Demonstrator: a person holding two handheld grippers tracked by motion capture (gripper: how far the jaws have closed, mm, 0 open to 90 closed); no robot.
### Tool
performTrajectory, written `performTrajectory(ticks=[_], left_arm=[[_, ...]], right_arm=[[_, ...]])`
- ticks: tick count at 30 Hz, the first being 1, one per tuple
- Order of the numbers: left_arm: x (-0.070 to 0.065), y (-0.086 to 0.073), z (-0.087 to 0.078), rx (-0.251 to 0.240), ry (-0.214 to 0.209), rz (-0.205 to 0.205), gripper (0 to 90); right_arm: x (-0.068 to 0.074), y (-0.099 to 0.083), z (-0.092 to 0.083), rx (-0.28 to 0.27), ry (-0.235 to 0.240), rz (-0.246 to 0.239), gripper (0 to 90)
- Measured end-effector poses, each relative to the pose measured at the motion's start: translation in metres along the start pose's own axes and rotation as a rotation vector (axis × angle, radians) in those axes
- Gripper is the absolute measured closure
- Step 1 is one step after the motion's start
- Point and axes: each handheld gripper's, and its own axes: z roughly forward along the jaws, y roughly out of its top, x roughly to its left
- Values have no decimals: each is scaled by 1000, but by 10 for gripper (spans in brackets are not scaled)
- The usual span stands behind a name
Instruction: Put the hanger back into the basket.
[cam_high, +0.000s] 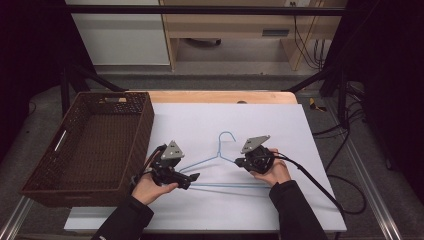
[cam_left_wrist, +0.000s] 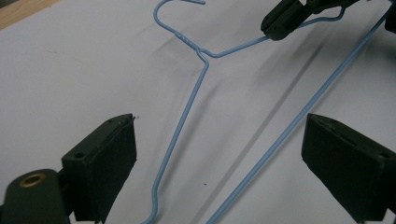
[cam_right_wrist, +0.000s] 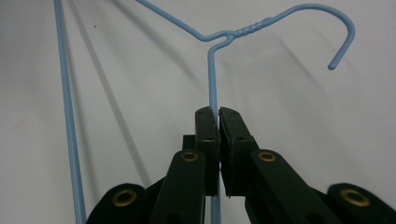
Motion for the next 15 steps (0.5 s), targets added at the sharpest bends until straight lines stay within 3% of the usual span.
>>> performTrajectory(ticks=[15], left_arm=[[19, 18, 44, 131, -9, 18, 179]], right_arm=[[1, 1, -2, -2, -3, -7, 876]])
